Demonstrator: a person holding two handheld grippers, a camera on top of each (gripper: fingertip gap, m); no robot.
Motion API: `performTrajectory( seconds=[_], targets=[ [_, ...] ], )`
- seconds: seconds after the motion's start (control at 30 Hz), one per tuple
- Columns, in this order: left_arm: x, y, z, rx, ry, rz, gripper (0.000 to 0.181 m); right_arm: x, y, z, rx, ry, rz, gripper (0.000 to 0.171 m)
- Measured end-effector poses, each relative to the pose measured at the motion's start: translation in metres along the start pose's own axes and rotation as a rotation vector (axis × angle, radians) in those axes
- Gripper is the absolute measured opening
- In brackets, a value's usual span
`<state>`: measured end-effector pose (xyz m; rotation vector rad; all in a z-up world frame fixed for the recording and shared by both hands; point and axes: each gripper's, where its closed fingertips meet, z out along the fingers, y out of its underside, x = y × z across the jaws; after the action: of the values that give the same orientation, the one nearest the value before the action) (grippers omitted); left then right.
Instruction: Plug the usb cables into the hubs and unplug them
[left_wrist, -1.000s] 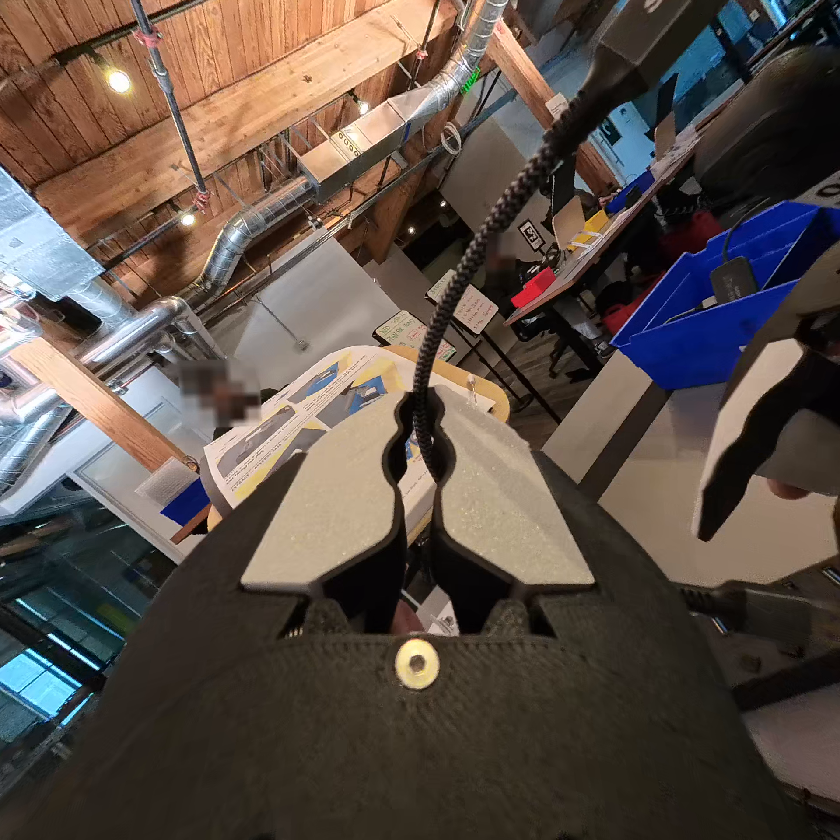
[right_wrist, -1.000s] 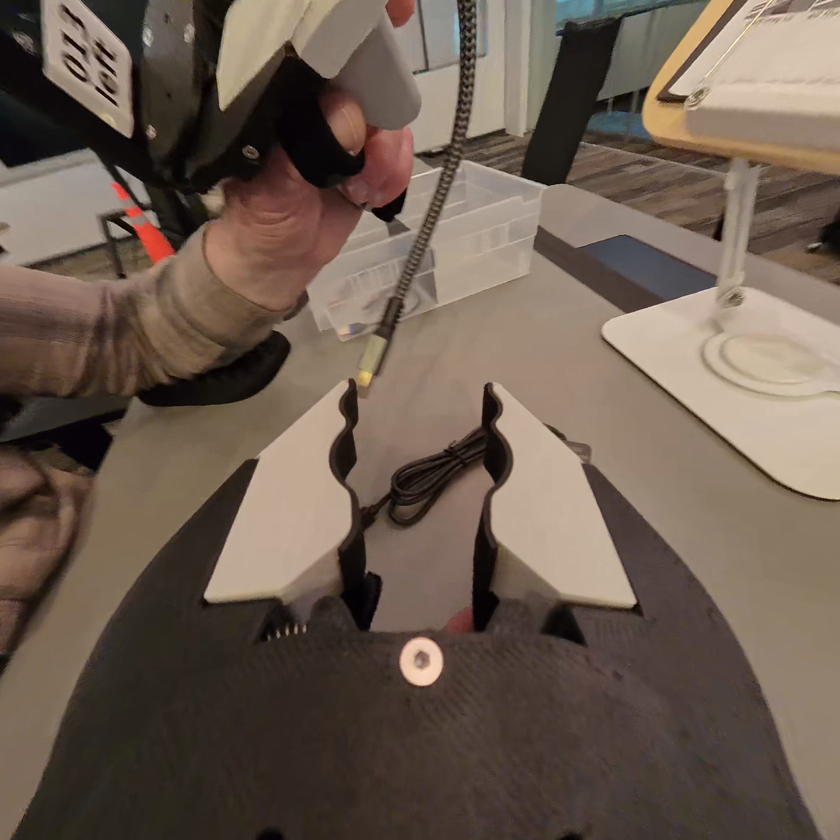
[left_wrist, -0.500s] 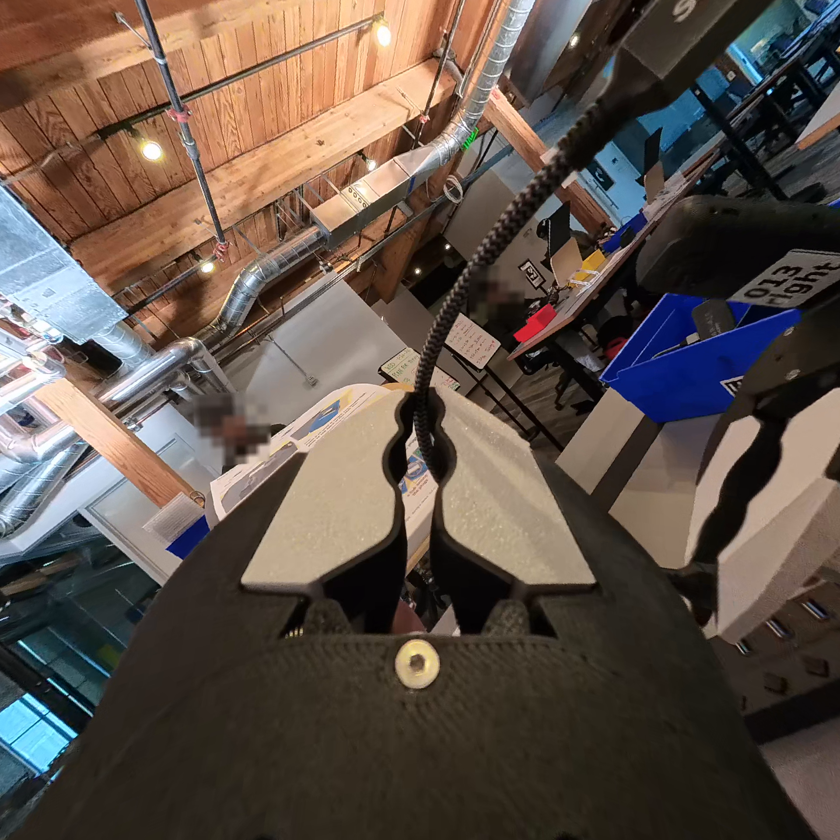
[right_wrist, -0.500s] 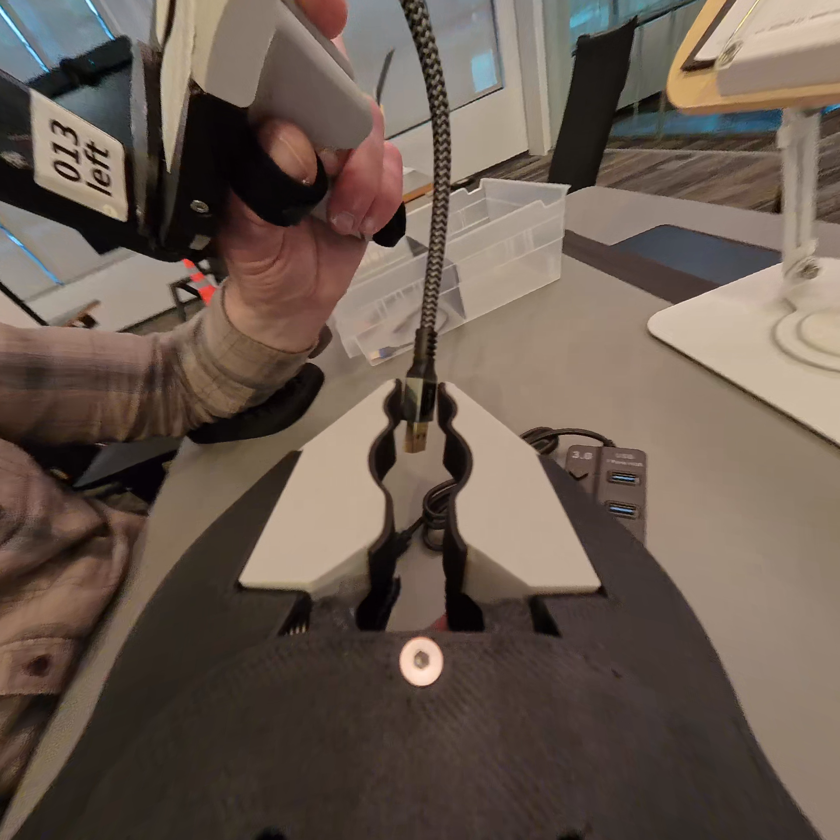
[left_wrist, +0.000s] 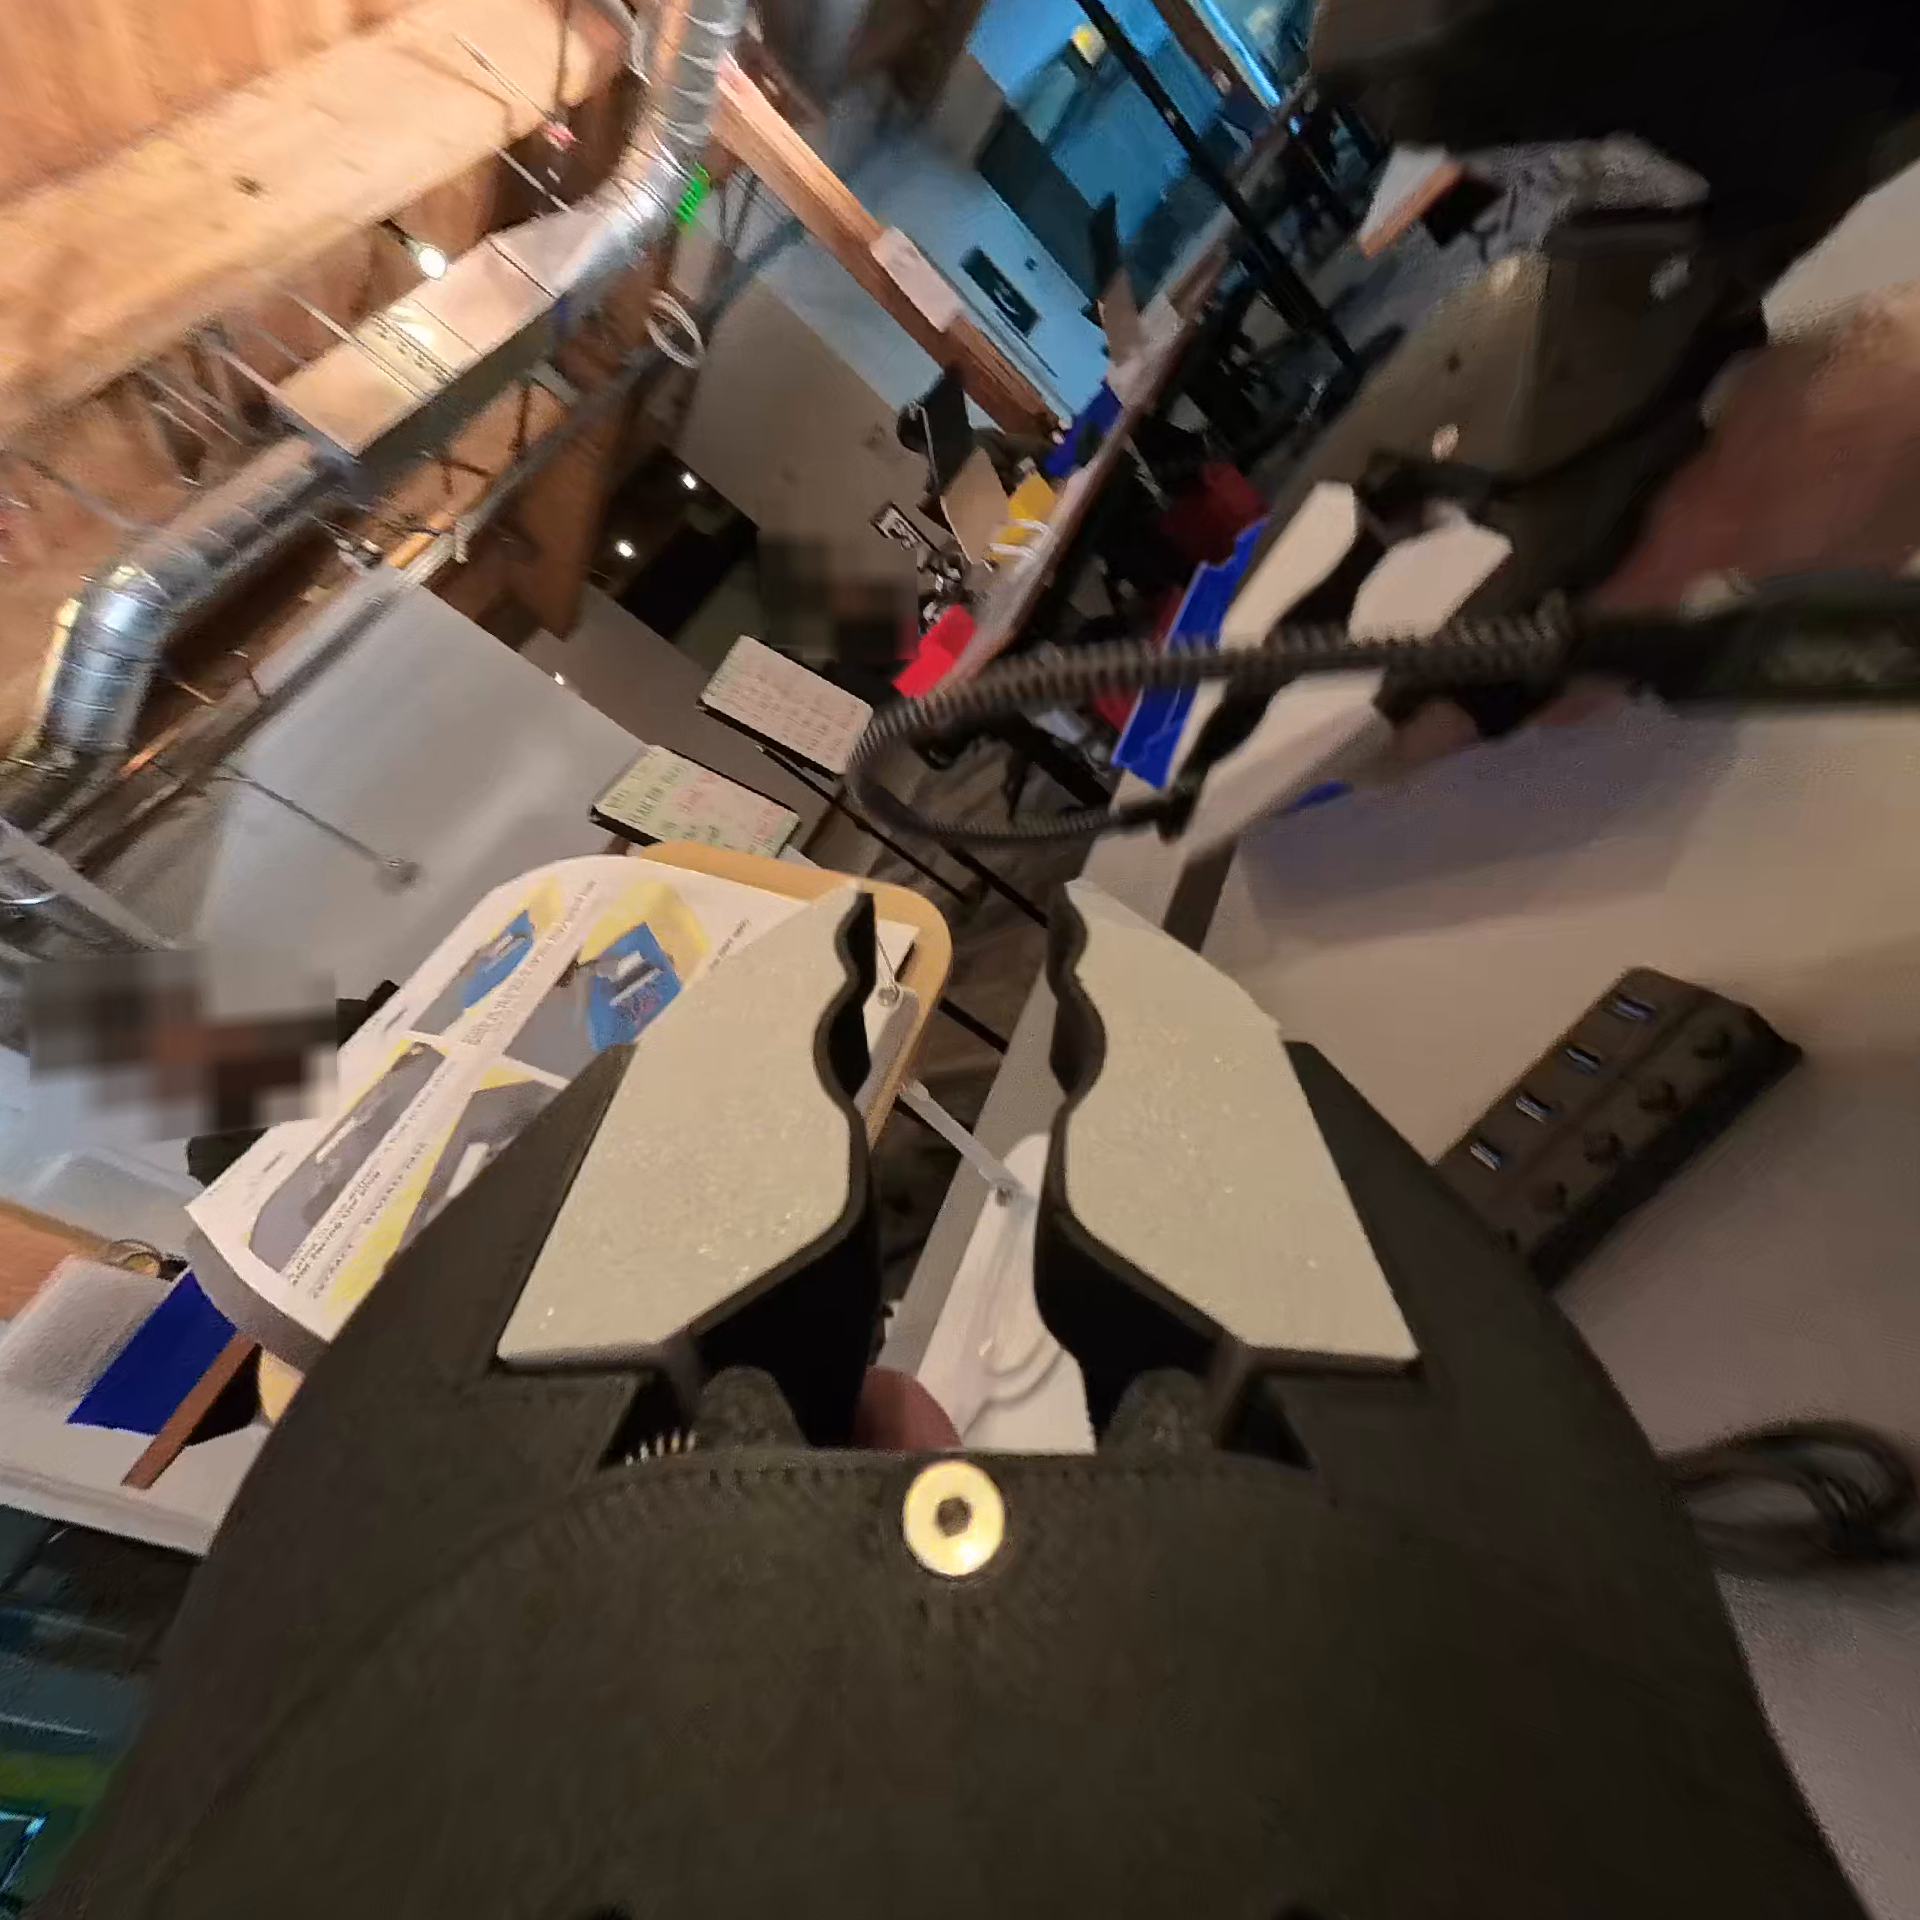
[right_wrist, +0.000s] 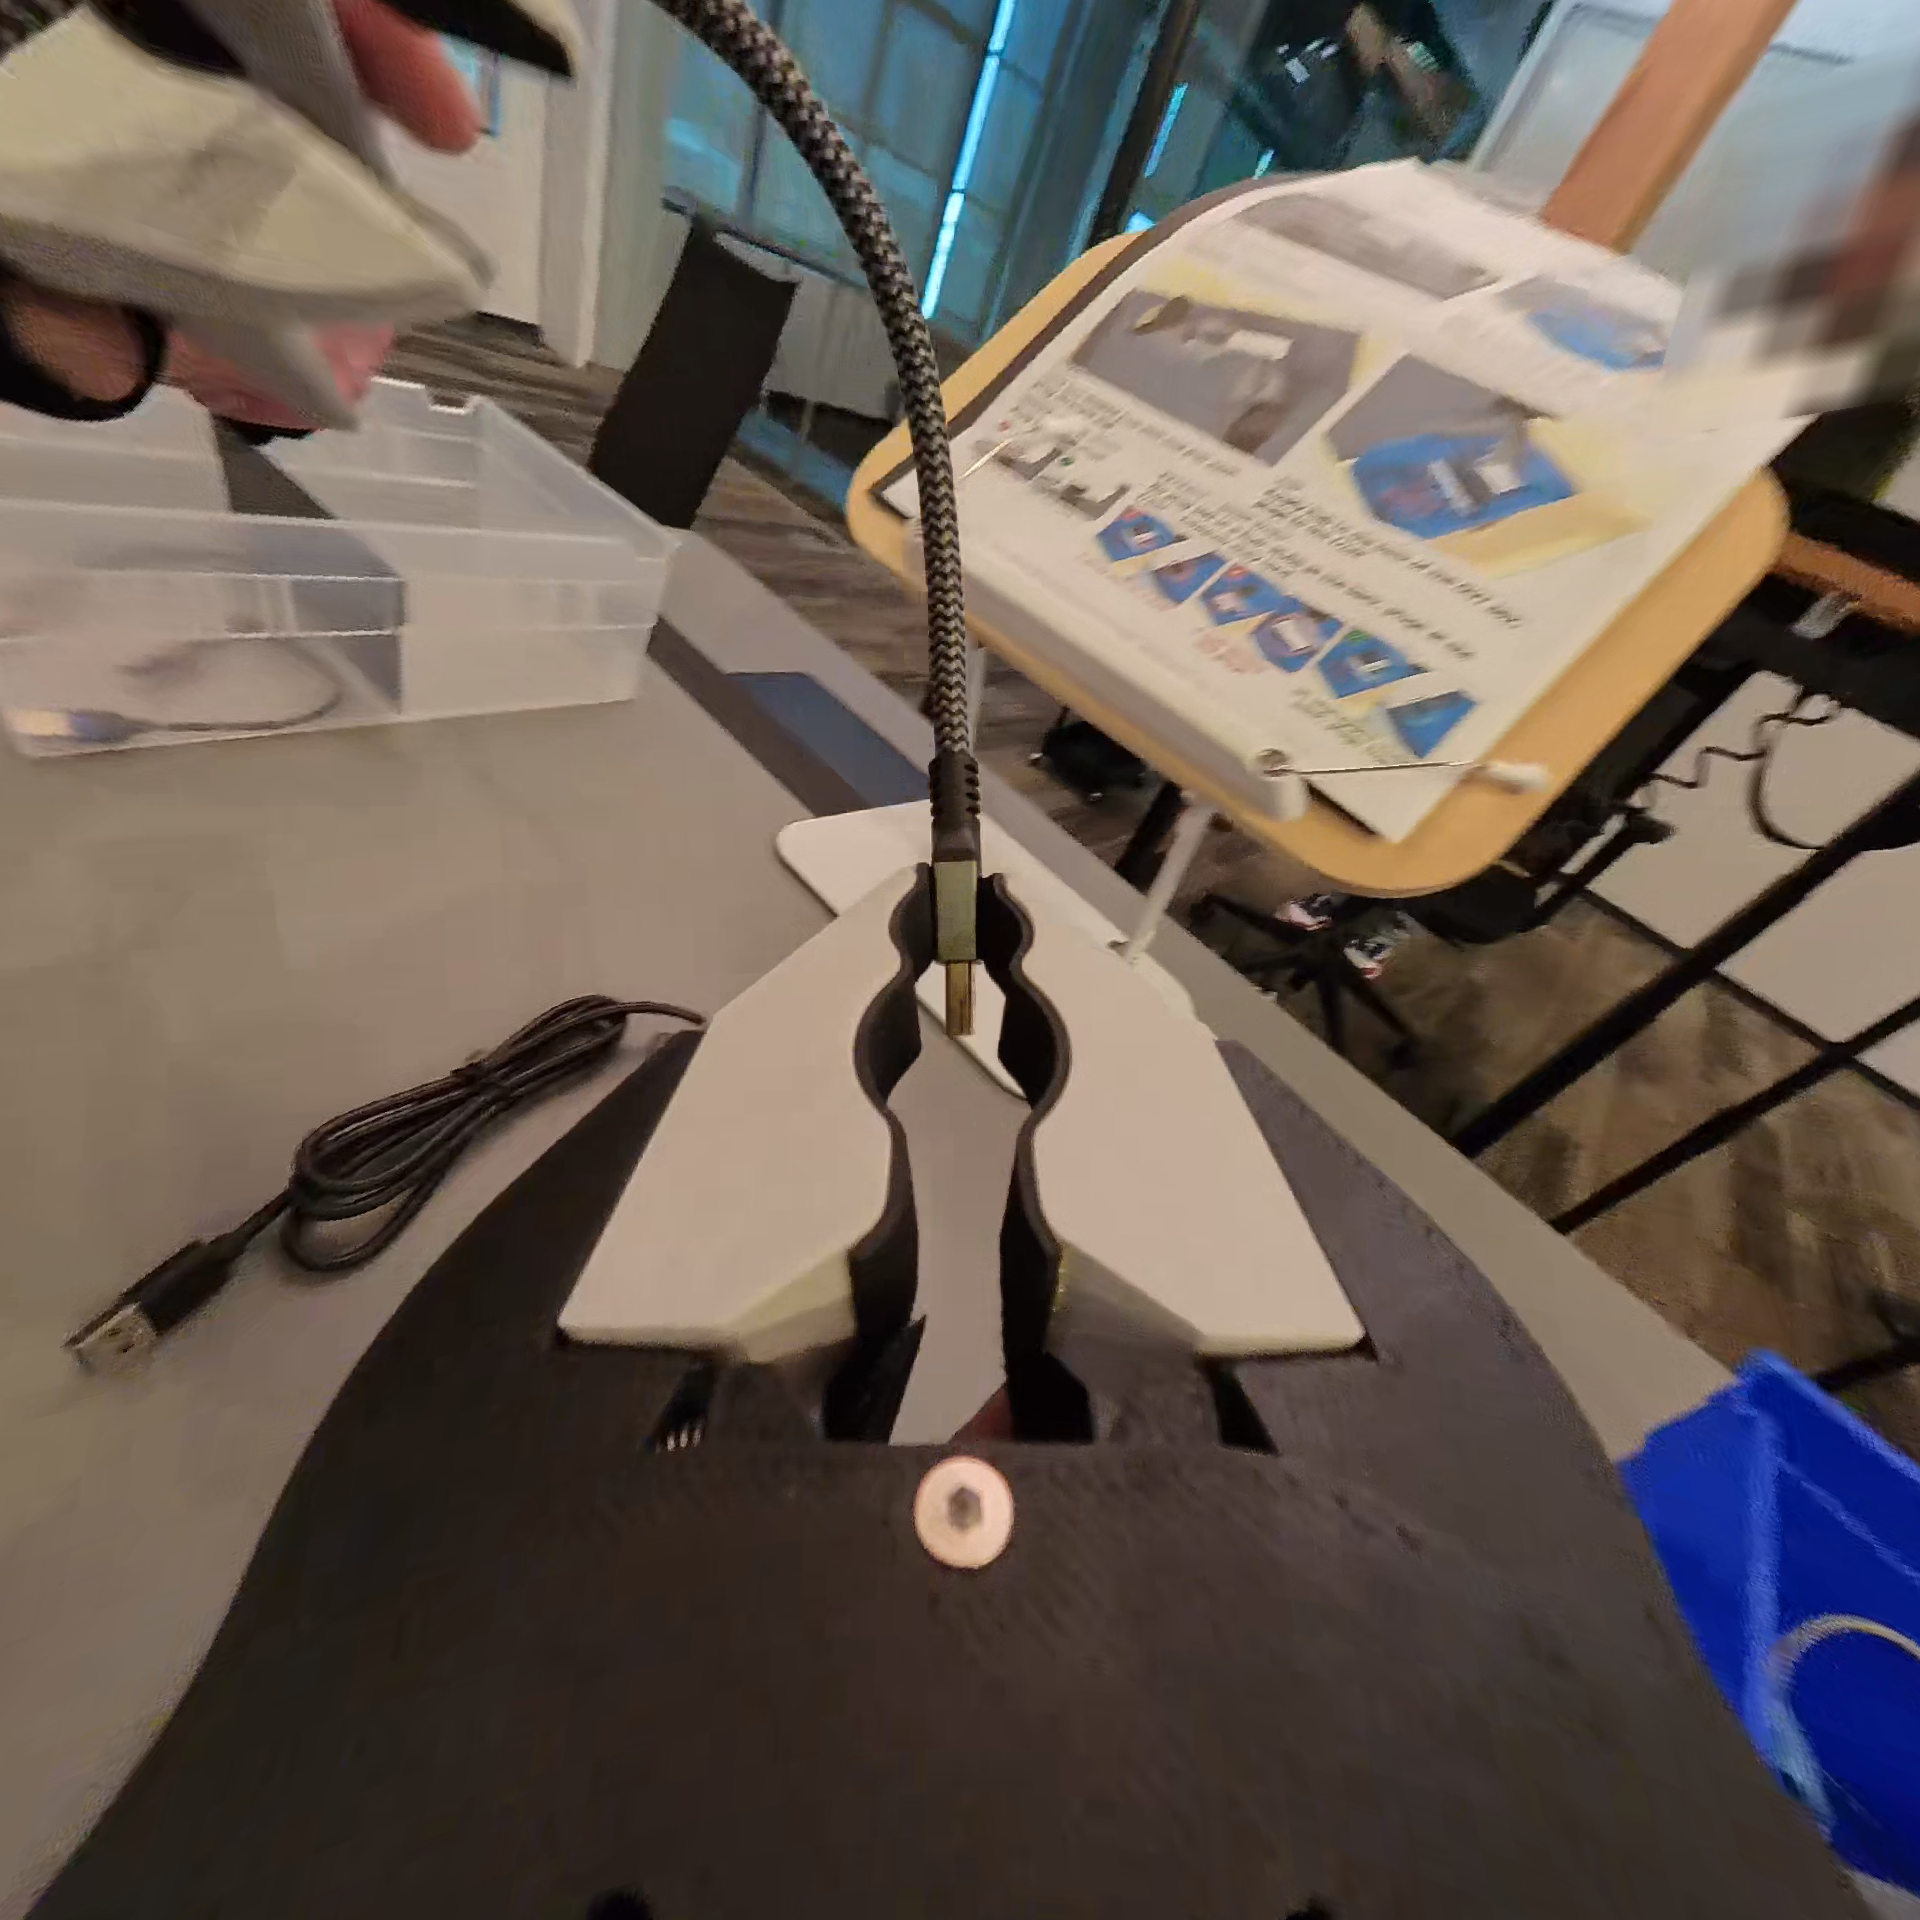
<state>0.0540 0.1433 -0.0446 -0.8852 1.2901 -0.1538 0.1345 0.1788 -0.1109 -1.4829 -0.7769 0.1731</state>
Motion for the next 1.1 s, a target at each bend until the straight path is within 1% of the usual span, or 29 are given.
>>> performTrajectory(
  seconds=[0.07, 0.2, 0.27, 0.3, 0.4, 0.43, 0.5, 0.57, 0.63, 0.7, 0.83, 0.9, 0.97, 1.0, 1.1],
  targets=[
    [0.000, 0.007, -0.002, -0.034, 0.034, -0.004, 0.034, 0.013, -0.009, -0.008, 0.028, 0.042, -0.014, 0.006],
    [0.008, 0.029, 0.003, -0.114, 0.106, -0.083, 0.039, 0.031, -0.023, -0.022, 0.055, 0.112, -0.072, 0.006],
    [0.018, 0.039, 0.010, -0.151, 0.132, -0.146, 0.042, 0.032, -0.032, -0.028, 0.060, 0.150, -0.161, 0.006],
    [0.026, 0.042, 0.014, -0.154, 0.170, -0.195, 0.044, 0.030, -0.035, -0.030, 0.054, 0.170, -0.233, 0.006],
    [0.046, 0.039, 0.025, -0.119, 0.263, -0.407, 0.049, 0.018, -0.046, -0.033, 0.043, 0.222, -0.473, 0.006],
    [0.052, 0.035, 0.027, -0.091, 0.302, -0.476, 0.052, 0.012, -0.048, -0.032, 0.041, 0.224, -0.524, 0.006],
    [0.061, 0.026, 0.030, -0.044, 0.354, -0.583, 0.058, 0.001, -0.052, -0.030, 0.051, 0.218, -0.572, 0.006],
    [0.061, 0.014, 0.032, 0.039, 0.357, -0.671, 0.060, -0.008, -0.052, -0.027, 0.049, 0.210, -0.613, 0.006],
    [0.059, 0.004, 0.033, 0.107, 0.333, -0.720, 0.061, -0.017, -0.051, -0.023, 0.049, 0.197, -0.640, 0.006],
    [0.058, -0.005, 0.033, 0.157, 0.322, -0.737, 0.061, -0.026, -0.052, -0.021, 0.053, 0.189, -0.682, 0.006],
    [0.052, -0.014, 0.029, 0.201, 0.313, -0.759, 0.058, -0.039, -0.051, -0.017, 0.048, 0.192, -0.798, 0.006],
    [0.051, -0.015, 0.028, 0.197, 0.322, -0.781, 0.050, -0.043, -0.053, -0.017, 0.055, 0.198, -0.833, 0.006],
    [0.052, -0.015, 0.027, 0.195, 0.329, -0.779, 0.036, -0.046, -0.053, -0.017, 0.055, 0.202, -0.875, 0.006],
    [0.053, -0.014, 0.028, 0.188, 0.331, -0.779, 0.032, -0.048, -0.053, -0.017, 0.053, 0.203, -0.902, 0.006],
    [0.059, -0.016, 0.027, 0.188, 0.366, -0.784, 0.028, -0.051, -0.052, -0.018, 0.057, 0.199, -0.953, 0.006]
  ],
)
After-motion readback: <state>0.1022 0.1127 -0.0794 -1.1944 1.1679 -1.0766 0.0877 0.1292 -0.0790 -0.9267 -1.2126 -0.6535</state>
